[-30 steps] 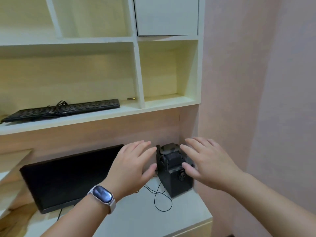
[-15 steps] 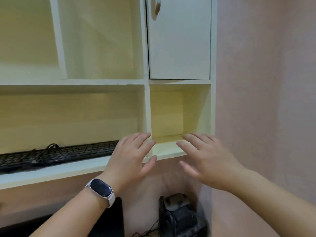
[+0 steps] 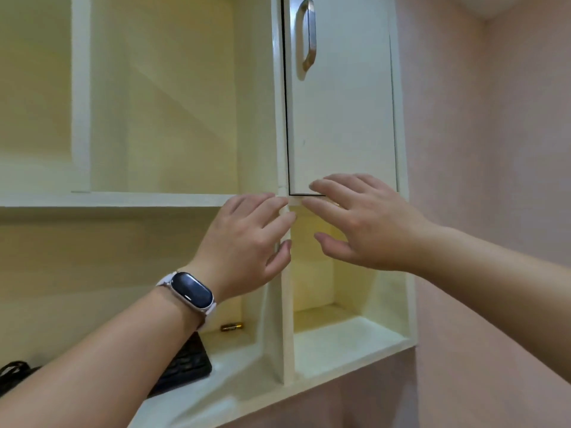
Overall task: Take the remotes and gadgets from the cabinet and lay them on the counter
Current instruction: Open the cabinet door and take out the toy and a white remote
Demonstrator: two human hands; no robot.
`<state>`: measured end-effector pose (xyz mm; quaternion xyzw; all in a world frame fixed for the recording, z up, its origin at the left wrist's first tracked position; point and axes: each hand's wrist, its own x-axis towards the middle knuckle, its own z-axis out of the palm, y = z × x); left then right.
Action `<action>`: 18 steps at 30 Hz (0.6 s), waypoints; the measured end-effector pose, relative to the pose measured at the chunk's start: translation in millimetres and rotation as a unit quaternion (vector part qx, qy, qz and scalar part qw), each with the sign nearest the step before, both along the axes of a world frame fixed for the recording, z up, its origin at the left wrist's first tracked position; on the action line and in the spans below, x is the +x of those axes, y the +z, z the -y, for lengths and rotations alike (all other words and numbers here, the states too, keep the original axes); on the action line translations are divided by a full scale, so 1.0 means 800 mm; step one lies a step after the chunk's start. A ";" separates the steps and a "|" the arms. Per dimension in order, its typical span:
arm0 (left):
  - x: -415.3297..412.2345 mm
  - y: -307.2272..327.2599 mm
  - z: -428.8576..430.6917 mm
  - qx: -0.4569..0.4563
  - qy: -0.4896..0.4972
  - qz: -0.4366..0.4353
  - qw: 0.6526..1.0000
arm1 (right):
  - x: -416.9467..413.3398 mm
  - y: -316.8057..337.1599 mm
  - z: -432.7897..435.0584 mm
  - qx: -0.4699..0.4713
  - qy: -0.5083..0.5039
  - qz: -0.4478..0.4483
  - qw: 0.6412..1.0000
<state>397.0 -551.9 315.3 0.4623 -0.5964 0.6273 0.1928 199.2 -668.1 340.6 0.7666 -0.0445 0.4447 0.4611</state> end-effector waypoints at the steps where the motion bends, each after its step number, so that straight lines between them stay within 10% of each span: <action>1: 0.003 0.002 0.004 -0.004 0.004 0.010 1.000 | 0.004 0.011 0.003 -0.007 -0.002 -0.004 1.000; 18: 0.031 -0.002 0.036 -0.082 0.071 0.115 0.987 | 0.049 0.094 0.060 -0.214 0.058 -0.060 0.973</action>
